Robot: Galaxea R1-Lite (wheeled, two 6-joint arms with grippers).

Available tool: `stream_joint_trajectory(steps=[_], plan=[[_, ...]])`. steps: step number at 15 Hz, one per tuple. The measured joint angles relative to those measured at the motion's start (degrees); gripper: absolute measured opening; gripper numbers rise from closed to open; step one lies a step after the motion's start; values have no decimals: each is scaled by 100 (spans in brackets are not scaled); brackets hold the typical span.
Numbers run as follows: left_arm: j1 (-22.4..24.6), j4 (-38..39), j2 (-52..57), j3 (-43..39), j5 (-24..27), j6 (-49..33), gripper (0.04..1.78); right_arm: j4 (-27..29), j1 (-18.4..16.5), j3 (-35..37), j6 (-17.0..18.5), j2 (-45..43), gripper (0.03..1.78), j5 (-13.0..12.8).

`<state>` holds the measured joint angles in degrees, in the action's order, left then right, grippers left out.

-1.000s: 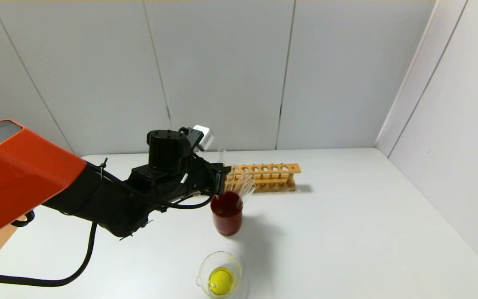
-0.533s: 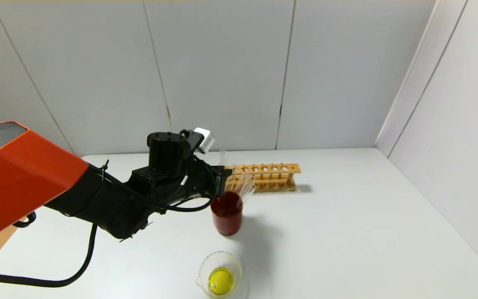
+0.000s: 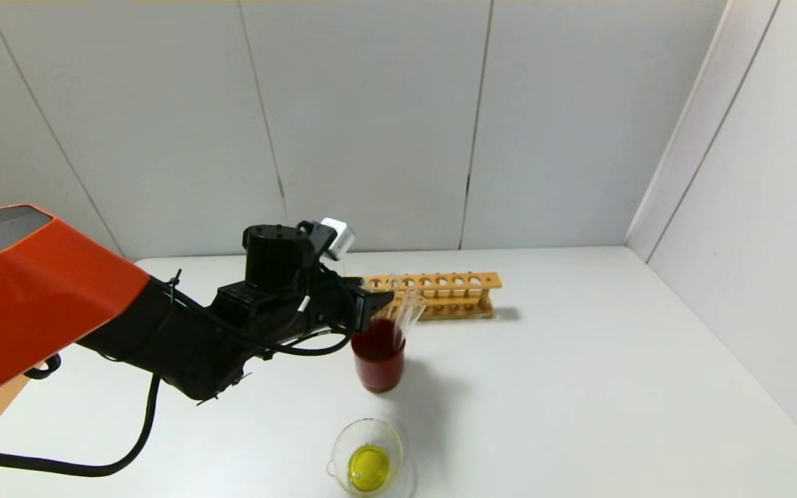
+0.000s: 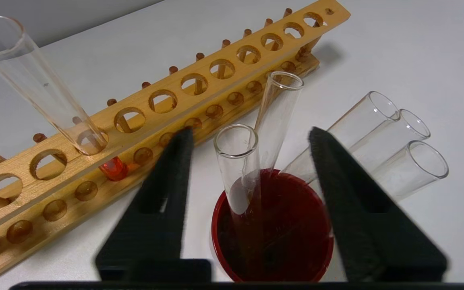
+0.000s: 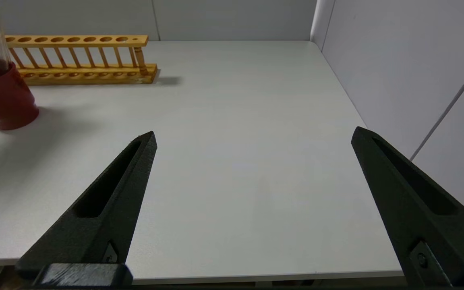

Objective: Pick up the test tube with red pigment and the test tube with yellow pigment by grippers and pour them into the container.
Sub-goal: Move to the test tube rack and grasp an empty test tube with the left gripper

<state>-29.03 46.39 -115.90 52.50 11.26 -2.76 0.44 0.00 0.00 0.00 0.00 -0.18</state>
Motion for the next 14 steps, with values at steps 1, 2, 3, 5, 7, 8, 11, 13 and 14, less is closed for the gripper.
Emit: stream_joint_trajectory(steps=[1,2,3,5,7,8,11,13,14], plan=[[1,0,0,-2,2,0,127,0,0,0,0,0,170,0],[1,0,0,-2,2,4,142,0,0,0,0,0,170,0],[1,0,5,0,2,12,153,0,0,0,0,0,170,2],[1,2,55,2,-24,33,169,0,-2,0,0,0,170,0],[15,9,206,-9,-55,113,175,0,-2,0,2,0,170,0],[39,9,341,-37,-57,190,175,0,-2,0,0,0,170,0],[157,-13,897,-204,-149,418,175,0,-2,0,0,0,170,0],[227,-33,1320,-411,-374,484,175,0,-5,0,0,0,170,0],[262,-37,1557,-549,-542,495,175,0,-2,0,0,0,170,0]])
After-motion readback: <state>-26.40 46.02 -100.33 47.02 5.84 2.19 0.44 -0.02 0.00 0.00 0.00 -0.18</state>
